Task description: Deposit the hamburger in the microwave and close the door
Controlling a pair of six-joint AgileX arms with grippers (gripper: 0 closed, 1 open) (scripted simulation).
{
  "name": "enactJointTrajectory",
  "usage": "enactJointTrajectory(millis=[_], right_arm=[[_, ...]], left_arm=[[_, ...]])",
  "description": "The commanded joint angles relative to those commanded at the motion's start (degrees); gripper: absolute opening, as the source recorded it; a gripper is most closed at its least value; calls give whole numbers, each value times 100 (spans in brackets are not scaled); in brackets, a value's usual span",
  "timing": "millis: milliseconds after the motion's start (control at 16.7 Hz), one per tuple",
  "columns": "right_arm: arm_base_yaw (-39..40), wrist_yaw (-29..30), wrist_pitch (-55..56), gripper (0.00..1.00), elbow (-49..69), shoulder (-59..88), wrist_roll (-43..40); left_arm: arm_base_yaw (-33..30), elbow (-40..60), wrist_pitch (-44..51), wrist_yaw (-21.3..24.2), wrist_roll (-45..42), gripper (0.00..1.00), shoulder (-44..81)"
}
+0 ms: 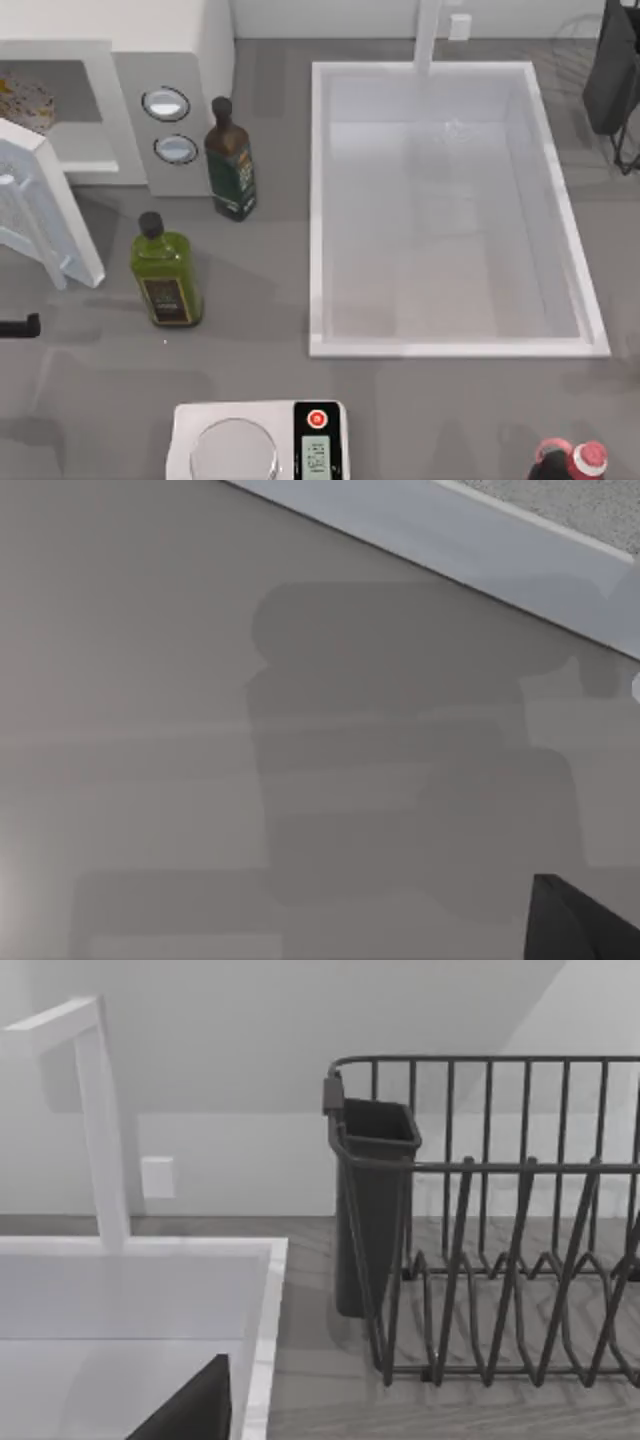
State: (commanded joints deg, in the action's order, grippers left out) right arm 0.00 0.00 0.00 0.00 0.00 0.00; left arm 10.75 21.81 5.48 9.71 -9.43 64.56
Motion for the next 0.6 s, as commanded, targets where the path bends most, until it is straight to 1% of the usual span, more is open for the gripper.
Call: enactJointTrajectory(millis=[180, 300, 600], right_arm=[[0, 0, 0, 100, 0, 0, 0], [0, 0, 0, 100, 0, 0, 0], [0, 0, 0, 100, 0, 0, 0]], left_arm=[[-825, -155, -23, -598, 643, 0, -305], [-1071, -252, -46, -835, 885, 0, -503], [-1087, -242, -53, -848, 915, 0, -502]])
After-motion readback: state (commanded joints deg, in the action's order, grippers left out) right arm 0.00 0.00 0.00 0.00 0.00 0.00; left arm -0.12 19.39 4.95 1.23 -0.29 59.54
